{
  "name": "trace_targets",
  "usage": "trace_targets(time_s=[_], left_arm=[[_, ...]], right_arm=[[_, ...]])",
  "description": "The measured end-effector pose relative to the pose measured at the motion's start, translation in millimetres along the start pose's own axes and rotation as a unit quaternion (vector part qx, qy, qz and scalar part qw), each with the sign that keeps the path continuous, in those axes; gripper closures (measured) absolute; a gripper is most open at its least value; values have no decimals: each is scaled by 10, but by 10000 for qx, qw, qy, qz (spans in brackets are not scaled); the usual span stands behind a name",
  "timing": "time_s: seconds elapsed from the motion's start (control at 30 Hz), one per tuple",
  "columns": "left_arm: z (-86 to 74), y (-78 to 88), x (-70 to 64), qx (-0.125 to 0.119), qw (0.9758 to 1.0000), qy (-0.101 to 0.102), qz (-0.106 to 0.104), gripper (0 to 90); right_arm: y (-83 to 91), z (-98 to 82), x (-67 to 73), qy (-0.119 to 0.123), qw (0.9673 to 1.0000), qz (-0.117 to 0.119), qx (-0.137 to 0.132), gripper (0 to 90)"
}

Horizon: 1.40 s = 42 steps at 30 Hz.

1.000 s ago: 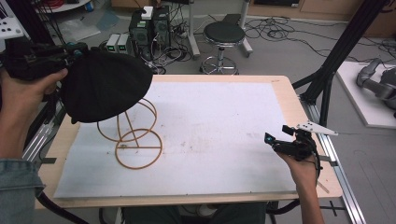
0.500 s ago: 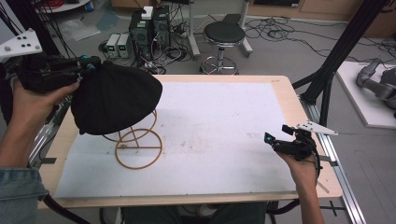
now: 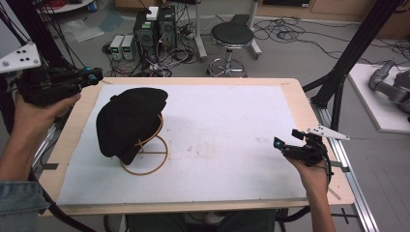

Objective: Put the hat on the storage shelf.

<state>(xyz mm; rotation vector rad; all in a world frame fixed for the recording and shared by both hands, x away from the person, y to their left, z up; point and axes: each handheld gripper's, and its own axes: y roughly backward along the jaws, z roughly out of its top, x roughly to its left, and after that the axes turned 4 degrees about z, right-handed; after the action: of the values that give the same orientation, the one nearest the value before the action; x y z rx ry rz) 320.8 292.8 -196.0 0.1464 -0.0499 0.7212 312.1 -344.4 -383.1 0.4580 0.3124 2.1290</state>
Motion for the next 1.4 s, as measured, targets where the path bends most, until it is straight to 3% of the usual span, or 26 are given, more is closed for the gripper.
trace_targets(time_s=[0.27, 0.9, 1.17, 1.4], left_arm=[[-132, 41, 45, 12, 10000, 93, 29, 728], [-416, 205, 78, 83, 9971, 197, 726, 534], [-614, 320, 121, 89, 9931, 328, 1124, 468], [-837, 362, 132, 159, 9855, 506, 1610, 428]], right_arm=[[-30, -3, 14, 17, 10000, 5, 32, 102], [-91, 24, 0, 5, 10000, 61, 38, 102], [-137, 35, -8, 2, 9999, 80, 66, 102], [-174, 40, -24, 8, 9999, 104, 87, 102]])
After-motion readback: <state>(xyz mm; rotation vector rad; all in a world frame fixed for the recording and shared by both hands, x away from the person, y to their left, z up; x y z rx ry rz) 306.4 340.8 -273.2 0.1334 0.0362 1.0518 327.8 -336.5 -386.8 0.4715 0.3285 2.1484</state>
